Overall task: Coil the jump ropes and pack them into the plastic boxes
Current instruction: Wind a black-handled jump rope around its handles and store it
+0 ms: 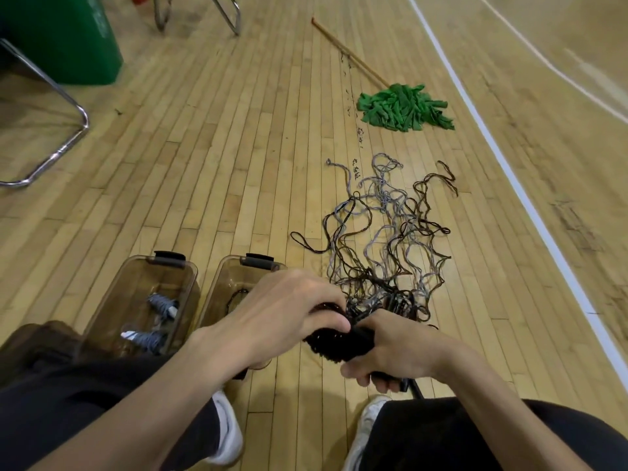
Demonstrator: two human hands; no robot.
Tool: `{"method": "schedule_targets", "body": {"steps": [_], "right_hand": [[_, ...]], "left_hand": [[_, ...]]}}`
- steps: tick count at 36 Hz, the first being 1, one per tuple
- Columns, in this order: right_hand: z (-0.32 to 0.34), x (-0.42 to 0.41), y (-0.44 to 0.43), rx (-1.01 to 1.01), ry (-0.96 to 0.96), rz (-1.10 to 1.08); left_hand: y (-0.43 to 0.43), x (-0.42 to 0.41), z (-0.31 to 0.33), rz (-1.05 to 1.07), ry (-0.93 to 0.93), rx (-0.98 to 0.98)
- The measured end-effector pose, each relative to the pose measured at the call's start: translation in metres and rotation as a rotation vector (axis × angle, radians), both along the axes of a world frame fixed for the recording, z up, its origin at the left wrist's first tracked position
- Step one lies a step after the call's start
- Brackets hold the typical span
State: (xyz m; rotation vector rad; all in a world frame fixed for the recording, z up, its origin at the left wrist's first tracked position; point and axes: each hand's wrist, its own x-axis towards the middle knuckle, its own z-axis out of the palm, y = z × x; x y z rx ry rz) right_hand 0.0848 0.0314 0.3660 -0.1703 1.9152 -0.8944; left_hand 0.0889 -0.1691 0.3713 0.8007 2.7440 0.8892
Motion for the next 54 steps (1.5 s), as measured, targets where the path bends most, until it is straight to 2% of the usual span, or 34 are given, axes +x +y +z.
{"method": "schedule_targets", "body": {"steps": [5, 10, 15, 23, 27, 29, 32, 37, 41, 46, 54], "right_hand": [[0.007, -0.001, -0.01, -0.055, -0.006, 0.127], [0.01, 0.002, -0.012, -0.075, 0.109, 0.185], [0.014, 0.007, -0.01, -0.152, 0.089, 0.177], [0.029, 0.01, -0.008, -0.384, 0.048, 0.1], [0.03, 0.012, -0.005, -0.467, 0.058, -0.002], [0.029, 0.012, -0.004, -0.494, 0.085, -0.084], [0.027, 0.01, -0.004, -0.463, 0.105, -0.283], [0.022, 0.007, -0.007, -0.414, 0.168, -0.449], [0.017, 0.002, -0.006, -0.334, 0.233, -0.546], [0.009, -0.003, -0.005, -0.141, 0.351, -0.569], [0.001, -0.003, -0.008, -0.04, 0.359, -0.546]], "left_hand": [[-0.008, -0.009, -0.001, 0.123, -0.272, 0.191], [-0.017, -0.017, 0.001, 0.107, -0.628, 0.444], [-0.02, -0.015, 0.0, 0.109, -0.788, 0.517], [-0.021, -0.017, 0.004, 0.055, -1.042, 0.701], [-0.018, -0.016, 0.003, 0.093, -1.089, 0.738], [-0.016, -0.012, 0.0, 0.19, -1.079, 0.714], [-0.014, -0.008, -0.004, 0.25, -1.053, 0.631], [0.0, -0.005, -0.001, 0.357, -0.979, 0.597], [0.005, -0.003, -0.006, 0.283, -0.953, 0.573], [0.008, 0.001, -0.009, 0.212, -0.927, 0.431], [0.007, 0.0, -0.015, 0.168, -0.802, 0.296]]}}
